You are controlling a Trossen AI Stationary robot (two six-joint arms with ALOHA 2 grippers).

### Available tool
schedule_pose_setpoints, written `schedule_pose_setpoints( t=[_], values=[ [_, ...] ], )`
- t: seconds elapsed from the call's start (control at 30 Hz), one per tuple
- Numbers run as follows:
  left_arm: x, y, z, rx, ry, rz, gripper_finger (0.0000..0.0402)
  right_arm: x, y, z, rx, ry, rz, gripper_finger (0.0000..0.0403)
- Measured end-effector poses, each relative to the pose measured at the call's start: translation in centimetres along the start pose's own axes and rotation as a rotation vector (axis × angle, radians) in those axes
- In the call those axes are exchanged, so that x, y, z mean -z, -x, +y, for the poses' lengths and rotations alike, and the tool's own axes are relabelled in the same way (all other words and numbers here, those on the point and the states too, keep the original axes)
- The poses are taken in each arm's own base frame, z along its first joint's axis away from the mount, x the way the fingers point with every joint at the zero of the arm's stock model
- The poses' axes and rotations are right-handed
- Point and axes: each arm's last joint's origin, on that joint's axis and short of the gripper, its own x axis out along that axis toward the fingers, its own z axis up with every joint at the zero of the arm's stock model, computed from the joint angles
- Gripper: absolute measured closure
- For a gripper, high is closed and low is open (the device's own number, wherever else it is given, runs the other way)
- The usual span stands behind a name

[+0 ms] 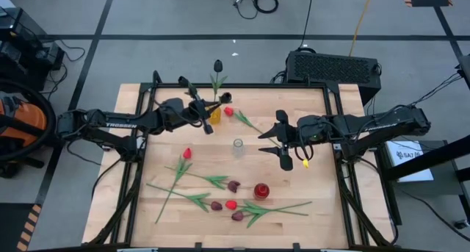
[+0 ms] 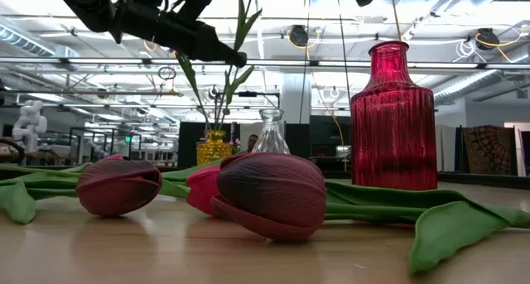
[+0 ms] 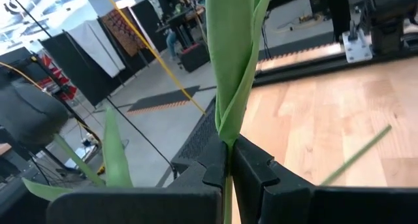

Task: Sort flowers into vase by color
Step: Put the black tulip into the yellow vase

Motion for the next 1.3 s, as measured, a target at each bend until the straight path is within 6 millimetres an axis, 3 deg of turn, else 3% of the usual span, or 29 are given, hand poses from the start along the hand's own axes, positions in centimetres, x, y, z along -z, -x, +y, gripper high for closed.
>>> schedule_pose_setpoints(
  t=[0.4,0.77,1.1,1.3],
  values=[
    [0.4,0.0,-0.1,0.015,0.024,0.043,0.0381,0.0,0.0,0.0,0.0,0.0,0.0,0.022],
    [1.7,0.0,0.2,0.028,0.079,0.156,0.0275,0.0,0.0,0.0,0.0,0.0,0.0,0.022],
    [2.9,0.3,-0.3,0.06,0.102,0.284,0.0219,0.0,0.0,0.0,-0.001,0.0,0.004,0.022],
    [2.8,0.5,-0.4,0.059,0.096,0.294,0.021,0.1,0.0,0.0,0.0,0.0,0.006,0.022]
  ],
)
